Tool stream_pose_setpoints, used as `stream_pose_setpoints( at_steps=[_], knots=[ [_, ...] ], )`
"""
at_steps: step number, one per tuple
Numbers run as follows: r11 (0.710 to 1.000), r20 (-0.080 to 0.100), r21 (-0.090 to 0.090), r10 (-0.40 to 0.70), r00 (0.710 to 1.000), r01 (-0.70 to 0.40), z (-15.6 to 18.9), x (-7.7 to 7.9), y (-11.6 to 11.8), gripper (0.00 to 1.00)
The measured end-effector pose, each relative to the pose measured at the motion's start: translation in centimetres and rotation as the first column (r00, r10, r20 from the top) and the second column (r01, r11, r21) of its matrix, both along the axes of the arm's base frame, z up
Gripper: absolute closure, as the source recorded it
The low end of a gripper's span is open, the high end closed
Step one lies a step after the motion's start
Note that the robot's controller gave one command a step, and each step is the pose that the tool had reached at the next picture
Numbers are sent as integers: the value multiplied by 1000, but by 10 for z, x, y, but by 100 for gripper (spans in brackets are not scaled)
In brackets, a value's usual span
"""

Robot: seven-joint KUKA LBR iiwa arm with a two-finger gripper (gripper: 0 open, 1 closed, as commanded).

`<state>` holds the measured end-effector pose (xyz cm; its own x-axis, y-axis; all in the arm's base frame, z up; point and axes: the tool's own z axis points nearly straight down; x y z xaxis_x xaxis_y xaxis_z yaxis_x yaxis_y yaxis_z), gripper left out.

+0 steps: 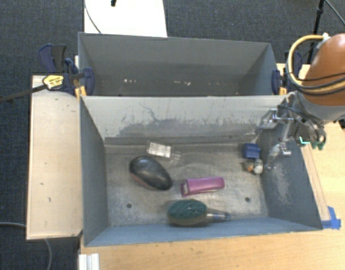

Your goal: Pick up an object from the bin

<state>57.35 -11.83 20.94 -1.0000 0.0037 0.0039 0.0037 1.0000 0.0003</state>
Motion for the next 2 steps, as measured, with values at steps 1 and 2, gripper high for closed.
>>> stream_pose_setpoints(
  at_steps=[1,2],
  knots=[
    [940,6,1,341,940,-341,-132,1,-23,0],
    [939,10,2,344,939,-344,-129,2,-22,100]
  ],
)
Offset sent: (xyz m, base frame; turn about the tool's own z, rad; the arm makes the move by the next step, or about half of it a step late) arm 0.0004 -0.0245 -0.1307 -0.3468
